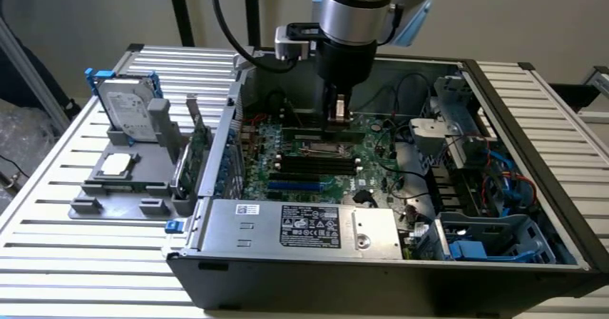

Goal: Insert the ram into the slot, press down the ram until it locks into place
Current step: 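Insert the ram into the slot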

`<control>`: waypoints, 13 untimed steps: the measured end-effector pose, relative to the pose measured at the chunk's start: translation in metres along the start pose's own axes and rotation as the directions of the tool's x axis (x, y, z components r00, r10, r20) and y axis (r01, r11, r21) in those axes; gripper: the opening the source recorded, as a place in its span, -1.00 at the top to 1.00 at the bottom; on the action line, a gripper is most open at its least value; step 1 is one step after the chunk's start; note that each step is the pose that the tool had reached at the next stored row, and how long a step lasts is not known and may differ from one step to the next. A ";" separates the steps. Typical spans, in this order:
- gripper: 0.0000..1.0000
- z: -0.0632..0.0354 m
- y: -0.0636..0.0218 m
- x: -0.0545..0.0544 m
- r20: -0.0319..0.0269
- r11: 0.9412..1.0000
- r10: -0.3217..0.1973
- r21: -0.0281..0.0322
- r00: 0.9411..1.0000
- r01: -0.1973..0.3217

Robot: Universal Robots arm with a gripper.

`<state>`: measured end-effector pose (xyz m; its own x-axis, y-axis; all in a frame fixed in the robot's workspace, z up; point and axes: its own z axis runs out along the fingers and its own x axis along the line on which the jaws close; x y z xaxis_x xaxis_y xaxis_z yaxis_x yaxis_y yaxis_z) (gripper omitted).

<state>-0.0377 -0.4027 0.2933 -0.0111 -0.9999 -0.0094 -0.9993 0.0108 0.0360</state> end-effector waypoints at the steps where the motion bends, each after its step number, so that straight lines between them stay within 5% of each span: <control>1: 0.73 0.0020 0.0007 0.000 0.000 1.000 0.000 0.000 1.000 0.000; 13: 0.73 0.0238 0.0018 0.000 0.000 1.000 0.000 0.000 1.000 0.000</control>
<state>-0.0404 -0.4026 0.2696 -0.0112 -0.9999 -0.0092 -0.9993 0.0108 0.0360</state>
